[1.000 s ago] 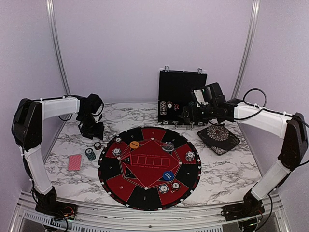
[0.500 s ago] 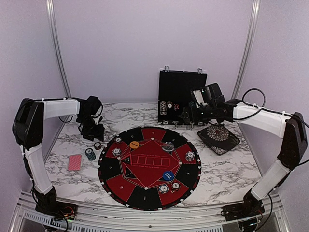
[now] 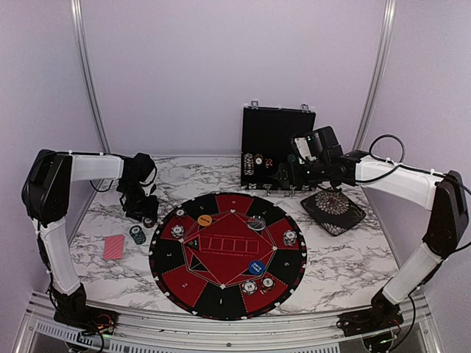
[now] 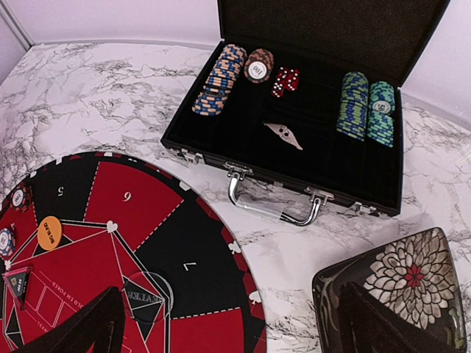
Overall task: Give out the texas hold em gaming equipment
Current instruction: Pick up the pile of poker chips from the center of the board.
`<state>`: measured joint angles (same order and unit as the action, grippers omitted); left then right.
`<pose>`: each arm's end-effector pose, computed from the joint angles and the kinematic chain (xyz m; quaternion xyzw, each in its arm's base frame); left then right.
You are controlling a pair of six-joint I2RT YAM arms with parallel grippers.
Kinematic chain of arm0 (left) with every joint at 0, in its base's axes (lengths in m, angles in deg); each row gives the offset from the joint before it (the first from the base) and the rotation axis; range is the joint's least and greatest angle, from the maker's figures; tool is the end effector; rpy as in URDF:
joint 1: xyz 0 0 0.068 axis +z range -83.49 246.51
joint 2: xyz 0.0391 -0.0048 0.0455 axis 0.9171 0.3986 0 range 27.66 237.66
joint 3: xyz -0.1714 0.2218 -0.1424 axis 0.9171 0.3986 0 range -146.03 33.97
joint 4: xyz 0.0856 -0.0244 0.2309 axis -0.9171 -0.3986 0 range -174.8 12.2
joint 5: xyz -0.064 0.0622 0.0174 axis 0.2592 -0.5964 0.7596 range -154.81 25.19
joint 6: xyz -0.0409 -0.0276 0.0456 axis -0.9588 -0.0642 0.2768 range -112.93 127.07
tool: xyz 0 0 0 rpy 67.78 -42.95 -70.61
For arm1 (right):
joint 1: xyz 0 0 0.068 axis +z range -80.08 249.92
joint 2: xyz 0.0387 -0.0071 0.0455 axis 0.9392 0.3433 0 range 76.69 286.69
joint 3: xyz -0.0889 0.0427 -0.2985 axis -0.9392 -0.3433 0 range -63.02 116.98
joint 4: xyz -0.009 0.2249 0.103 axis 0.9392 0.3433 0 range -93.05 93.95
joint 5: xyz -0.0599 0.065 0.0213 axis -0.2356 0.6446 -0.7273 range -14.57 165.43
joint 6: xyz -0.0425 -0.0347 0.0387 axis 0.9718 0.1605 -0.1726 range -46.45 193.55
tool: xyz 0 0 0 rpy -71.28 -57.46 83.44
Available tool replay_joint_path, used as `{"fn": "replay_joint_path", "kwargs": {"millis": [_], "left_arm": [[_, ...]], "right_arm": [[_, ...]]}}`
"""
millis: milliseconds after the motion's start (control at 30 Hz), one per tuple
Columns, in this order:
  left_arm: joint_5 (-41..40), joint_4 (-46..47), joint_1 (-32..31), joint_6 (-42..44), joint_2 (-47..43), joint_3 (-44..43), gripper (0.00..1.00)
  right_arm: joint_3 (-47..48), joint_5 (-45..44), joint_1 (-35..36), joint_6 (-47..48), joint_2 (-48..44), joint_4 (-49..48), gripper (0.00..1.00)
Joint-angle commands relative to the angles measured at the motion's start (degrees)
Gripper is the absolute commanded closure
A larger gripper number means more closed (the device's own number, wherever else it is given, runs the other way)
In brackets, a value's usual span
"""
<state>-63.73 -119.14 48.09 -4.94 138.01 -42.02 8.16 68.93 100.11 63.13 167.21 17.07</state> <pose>0.3621 -0.1216 0.1972 0.0566 0.9906 -0.0417 0.1176 0.3125 0.1746 0.3199 -0.1311 0.8936 0.0997 0.4175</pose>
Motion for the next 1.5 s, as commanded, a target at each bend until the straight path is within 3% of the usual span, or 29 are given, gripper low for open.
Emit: {"fn": "replay_joint_path", "kwargs": {"millis": [0,633,967,1467], "left_arm": [[0.43,0.39,0.36,1.01,1.26,0.87,0.42],[-3.02,0.31,-1.07,1.65,2.35,1.88,0.51],[-3.53,0.1,-1.22,2.0,0.85,0.41,0.62],[-4.42,-3.58,-2.24,2.55,-1.18,-4.11,0.64]], "right_arm": [[1.0,0.22,-0.4,0.48,0.0,-1.27,0.02],[0.97,0.49,-0.41,0.31,-0.17,-1.24,0.02],[0.71,0.39,-0.4,0.31,-0.69,-1.18,0.02],[0.71,0.47,-0.45,0.17,-1.37,-1.11,0.02]]}}
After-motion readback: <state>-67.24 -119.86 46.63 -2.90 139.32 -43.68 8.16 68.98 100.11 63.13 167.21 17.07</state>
